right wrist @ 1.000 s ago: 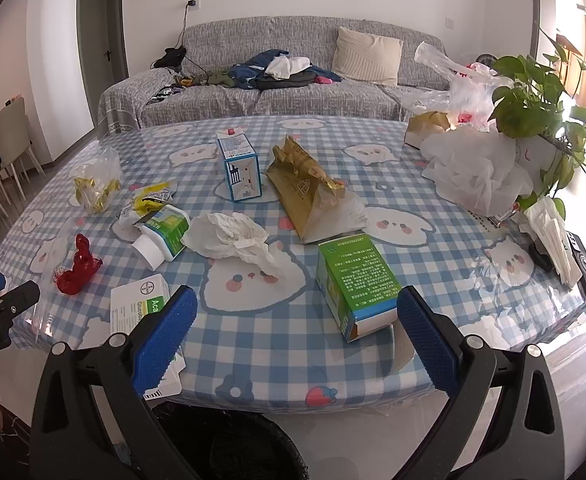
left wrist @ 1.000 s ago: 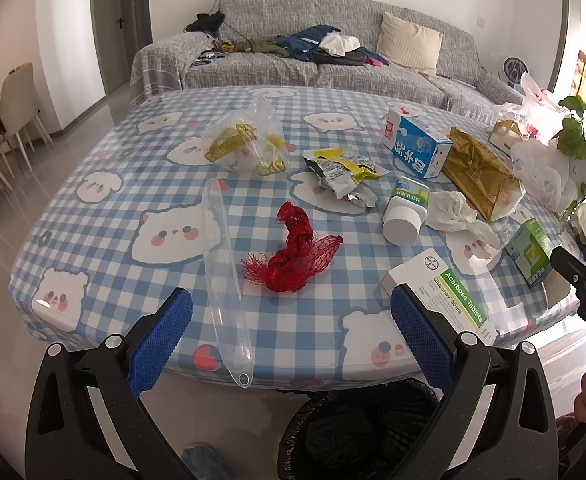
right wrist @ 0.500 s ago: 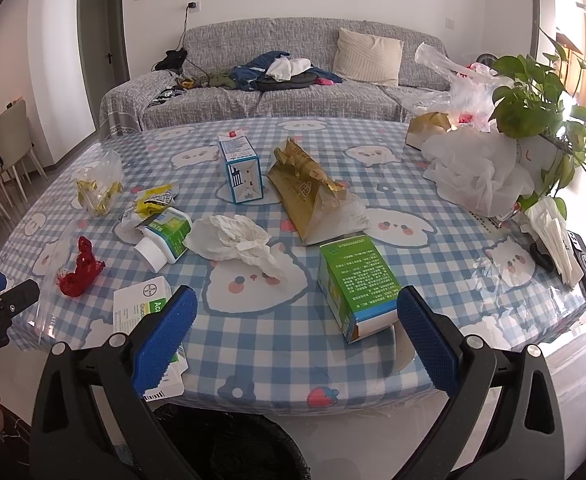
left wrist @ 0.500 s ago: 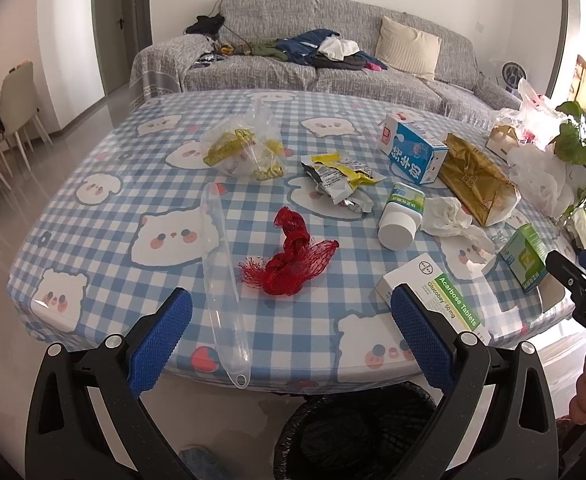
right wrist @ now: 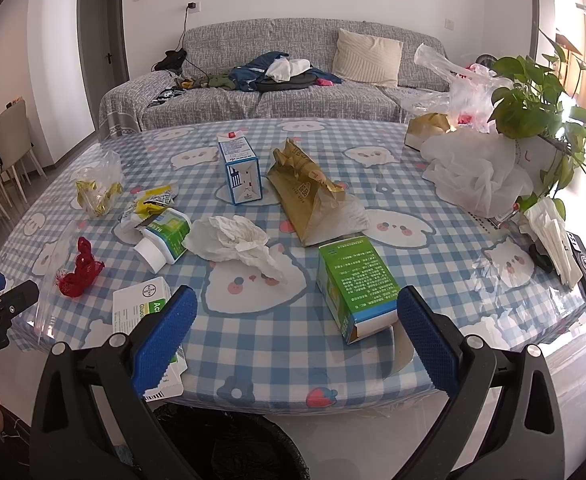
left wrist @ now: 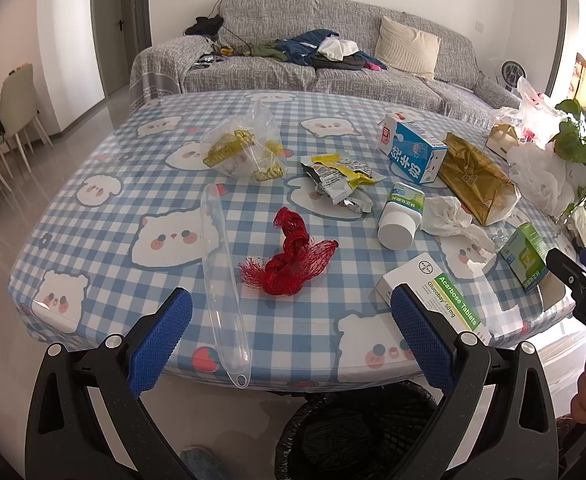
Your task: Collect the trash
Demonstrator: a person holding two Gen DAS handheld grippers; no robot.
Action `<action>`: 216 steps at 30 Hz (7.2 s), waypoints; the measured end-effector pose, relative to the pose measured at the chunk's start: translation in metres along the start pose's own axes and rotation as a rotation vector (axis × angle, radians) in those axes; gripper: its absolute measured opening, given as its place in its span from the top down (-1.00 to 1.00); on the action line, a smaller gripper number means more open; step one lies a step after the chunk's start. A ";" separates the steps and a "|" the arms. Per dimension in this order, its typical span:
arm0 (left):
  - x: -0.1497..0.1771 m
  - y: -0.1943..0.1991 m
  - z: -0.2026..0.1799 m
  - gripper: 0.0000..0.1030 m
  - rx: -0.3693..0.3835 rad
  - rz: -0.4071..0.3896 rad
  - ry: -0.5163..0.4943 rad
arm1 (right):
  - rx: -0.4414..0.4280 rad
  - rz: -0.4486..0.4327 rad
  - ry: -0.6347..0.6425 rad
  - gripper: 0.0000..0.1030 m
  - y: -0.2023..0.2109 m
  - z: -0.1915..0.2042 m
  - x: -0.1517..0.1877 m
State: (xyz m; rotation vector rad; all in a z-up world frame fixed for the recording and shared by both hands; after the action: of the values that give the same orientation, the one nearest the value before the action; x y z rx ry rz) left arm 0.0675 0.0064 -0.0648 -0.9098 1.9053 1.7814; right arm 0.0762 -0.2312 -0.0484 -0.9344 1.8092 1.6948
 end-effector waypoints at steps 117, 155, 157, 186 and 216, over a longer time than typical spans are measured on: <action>0.015 -0.007 0.059 0.51 -0.098 0.147 0.074 | -0.145 0.085 0.139 -0.19 0.012 0.121 0.033; 0.187 0.040 0.055 0.51 -0.033 0.208 0.059 | -0.104 0.148 0.036 -0.19 0.046 0.119 0.166; 0.194 0.033 0.057 0.51 -0.044 0.217 0.062 | -0.105 0.155 0.032 -0.19 0.040 0.120 0.172; 0.241 -0.038 0.082 0.51 -0.103 0.301 0.084 | -0.111 0.312 0.015 -0.19 -0.038 0.151 0.231; 0.247 -0.049 -0.007 0.51 -0.014 0.345 0.023 | -0.019 0.329 -0.062 -0.85 -0.027 0.072 0.243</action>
State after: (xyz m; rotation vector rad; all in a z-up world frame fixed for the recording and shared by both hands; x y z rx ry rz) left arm -0.0758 -0.0493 -0.2643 -0.6359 2.1725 1.9815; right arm -0.0681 -0.1961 -0.2555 -0.6071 1.9926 1.9143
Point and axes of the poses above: each gripper's, at about its wrist camera, not at the fingertips, and y roughly against the way its jaws point, z to its left, x to its underside, the point moved 8 cm from there along -y, roughly the way its jaws point, and after that the axes turned 7 degrees about y, right-handed, at the moved point
